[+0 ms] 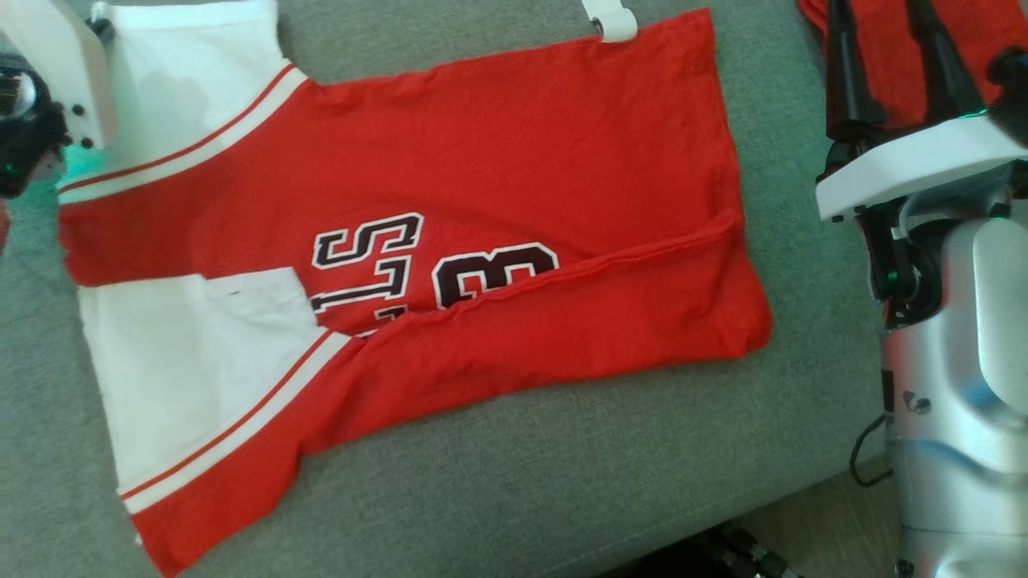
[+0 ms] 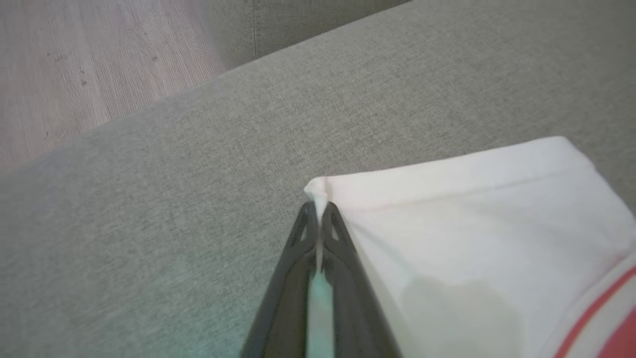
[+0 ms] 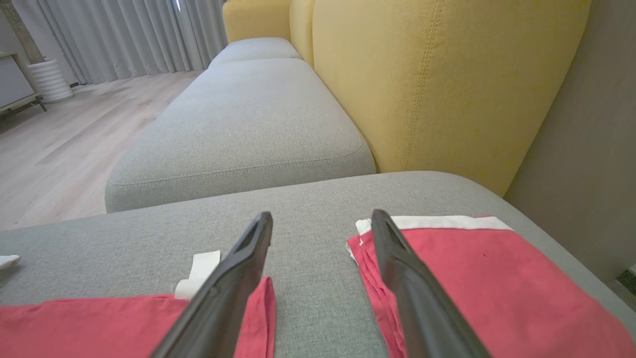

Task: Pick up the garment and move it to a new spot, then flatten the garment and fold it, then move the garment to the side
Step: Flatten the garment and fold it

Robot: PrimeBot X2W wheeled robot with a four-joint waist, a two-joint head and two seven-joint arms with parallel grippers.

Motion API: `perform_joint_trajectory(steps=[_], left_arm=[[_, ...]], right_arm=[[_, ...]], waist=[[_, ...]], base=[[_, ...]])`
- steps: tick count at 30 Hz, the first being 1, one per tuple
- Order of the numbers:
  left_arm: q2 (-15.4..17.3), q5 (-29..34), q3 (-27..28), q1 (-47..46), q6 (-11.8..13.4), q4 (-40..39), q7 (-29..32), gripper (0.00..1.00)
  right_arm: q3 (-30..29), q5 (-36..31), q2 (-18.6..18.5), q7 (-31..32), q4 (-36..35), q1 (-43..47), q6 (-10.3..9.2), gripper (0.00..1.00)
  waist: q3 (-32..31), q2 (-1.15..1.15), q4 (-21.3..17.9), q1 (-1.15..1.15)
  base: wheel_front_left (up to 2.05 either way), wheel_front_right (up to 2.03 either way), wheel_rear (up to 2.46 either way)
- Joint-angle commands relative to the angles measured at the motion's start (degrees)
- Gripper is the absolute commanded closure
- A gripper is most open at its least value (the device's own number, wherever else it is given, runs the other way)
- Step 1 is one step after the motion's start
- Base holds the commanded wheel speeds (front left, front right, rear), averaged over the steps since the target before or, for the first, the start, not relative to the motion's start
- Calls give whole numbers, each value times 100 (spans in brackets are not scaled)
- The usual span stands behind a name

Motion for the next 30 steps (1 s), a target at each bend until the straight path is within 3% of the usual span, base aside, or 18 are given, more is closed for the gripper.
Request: perform_joint_trajectory(steps=[1,7,13,19,30], left_arm=[[207,-22,135,-77,11,-51,-107,100],[2,7,90,-87,11,-372,-1123,100],[-163,155,-178,-43,11,-968,-1929,100],[-166,215,-473,133,11,-1655,-2160,100],[-43,167,-600,382,124,-2670,-2004,100]], right_arm=[[40,-28,9,42,-202,-179,-4,0],[104,33,-149,240,-90,-264,-4,0],[431,149,-691,596,463,-327,-4,0],[664,302,-1160,838,1470,-492,-4,0],[708,469,-1368,878,2875,-1065,-4,0]], waist=[[-66,0,80,0],[-279,0,424,0],[-499,0,912,0],[-594,0,1303,0],[-483,0,1666,0]], base=[[0,0,0],[0,0,0],[0,0,0],[0,0,0],[0,0,0]])
